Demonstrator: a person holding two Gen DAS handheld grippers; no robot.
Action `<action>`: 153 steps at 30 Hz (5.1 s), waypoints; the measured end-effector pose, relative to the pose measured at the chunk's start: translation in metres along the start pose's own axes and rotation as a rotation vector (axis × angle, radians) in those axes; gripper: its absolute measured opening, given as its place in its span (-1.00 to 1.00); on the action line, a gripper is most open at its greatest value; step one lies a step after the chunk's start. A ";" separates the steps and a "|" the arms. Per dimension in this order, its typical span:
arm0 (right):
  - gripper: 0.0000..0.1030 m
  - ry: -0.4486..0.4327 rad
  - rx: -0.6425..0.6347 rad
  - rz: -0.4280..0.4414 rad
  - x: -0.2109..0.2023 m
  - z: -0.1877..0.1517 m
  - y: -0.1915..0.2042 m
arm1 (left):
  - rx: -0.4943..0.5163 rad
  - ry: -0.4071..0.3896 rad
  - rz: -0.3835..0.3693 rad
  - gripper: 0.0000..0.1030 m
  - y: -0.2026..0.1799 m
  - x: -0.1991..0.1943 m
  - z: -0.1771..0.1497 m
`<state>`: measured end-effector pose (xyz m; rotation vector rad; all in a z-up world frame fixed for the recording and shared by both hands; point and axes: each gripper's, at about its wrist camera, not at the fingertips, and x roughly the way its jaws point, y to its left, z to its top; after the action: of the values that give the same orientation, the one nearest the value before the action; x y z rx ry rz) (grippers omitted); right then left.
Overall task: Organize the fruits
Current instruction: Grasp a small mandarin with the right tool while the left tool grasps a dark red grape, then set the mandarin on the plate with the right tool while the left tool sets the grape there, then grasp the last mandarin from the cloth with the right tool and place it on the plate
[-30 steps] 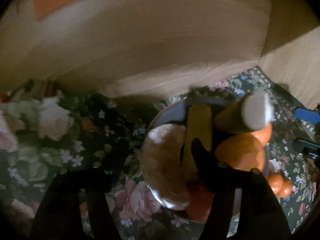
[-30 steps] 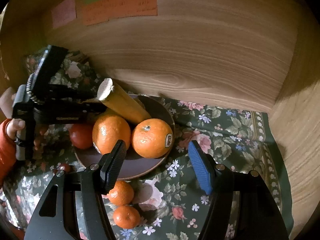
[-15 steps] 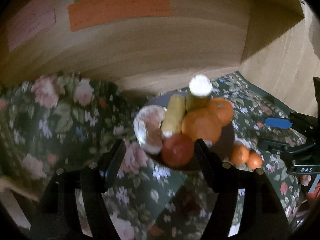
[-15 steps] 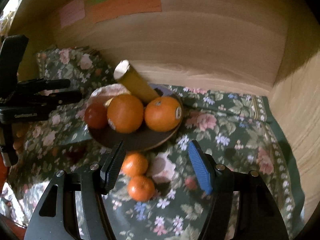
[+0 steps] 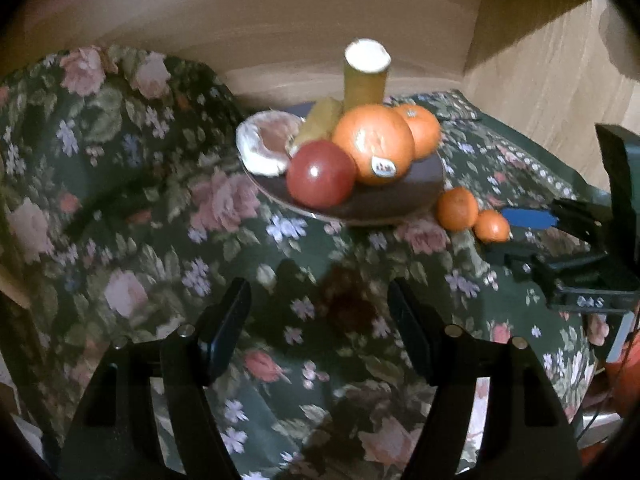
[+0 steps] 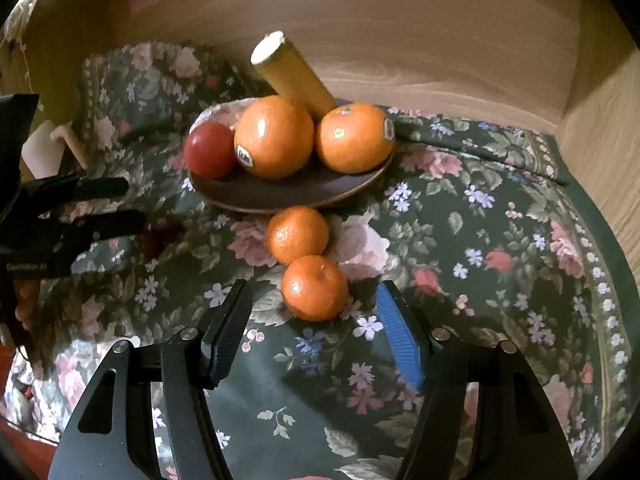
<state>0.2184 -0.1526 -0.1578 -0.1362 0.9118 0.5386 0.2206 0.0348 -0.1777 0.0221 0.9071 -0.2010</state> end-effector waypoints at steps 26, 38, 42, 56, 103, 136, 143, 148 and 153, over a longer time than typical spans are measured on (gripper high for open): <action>-0.38 -0.075 -0.015 -0.022 -0.025 0.010 0.004 | -0.010 -0.039 -0.047 -0.52 -0.007 -0.013 -0.002; -0.38 -0.137 -0.036 -0.033 -0.027 0.043 0.004 | 0.003 -0.140 -0.019 -0.52 0.003 -0.029 0.048; -0.38 -0.131 -0.052 -0.032 -0.020 0.051 0.003 | 0.008 -0.160 -0.016 -0.52 0.005 -0.028 0.063; -0.38 0.002 -0.088 -0.004 0.037 0.067 0.001 | -0.014 -0.094 -0.008 -0.52 0.024 0.027 0.094; -0.08 0.035 -0.060 0.001 0.026 0.023 -0.001 | -0.057 0.004 -0.038 0.12 0.028 0.004 0.005; -0.32 -0.026 -0.112 0.027 0.024 0.039 0.030 | 0.006 -0.051 -0.070 -0.67 0.017 -0.013 0.025; -0.32 -0.021 -0.128 0.037 0.033 0.049 0.038 | 0.011 -0.095 -0.066 -0.67 0.021 -0.016 0.047; -0.32 -0.008 -0.140 0.042 0.039 0.052 0.041 | 0.014 -0.097 -0.063 -0.67 0.023 -0.009 0.062; -0.32 -0.007 -0.141 0.061 0.041 0.052 0.039 | 0.018 -0.085 -0.058 -0.67 0.020 0.006 0.074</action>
<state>0.2561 -0.0858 -0.1538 -0.2341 0.8730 0.6598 0.2857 0.0455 -0.1384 0.0041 0.8217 -0.2627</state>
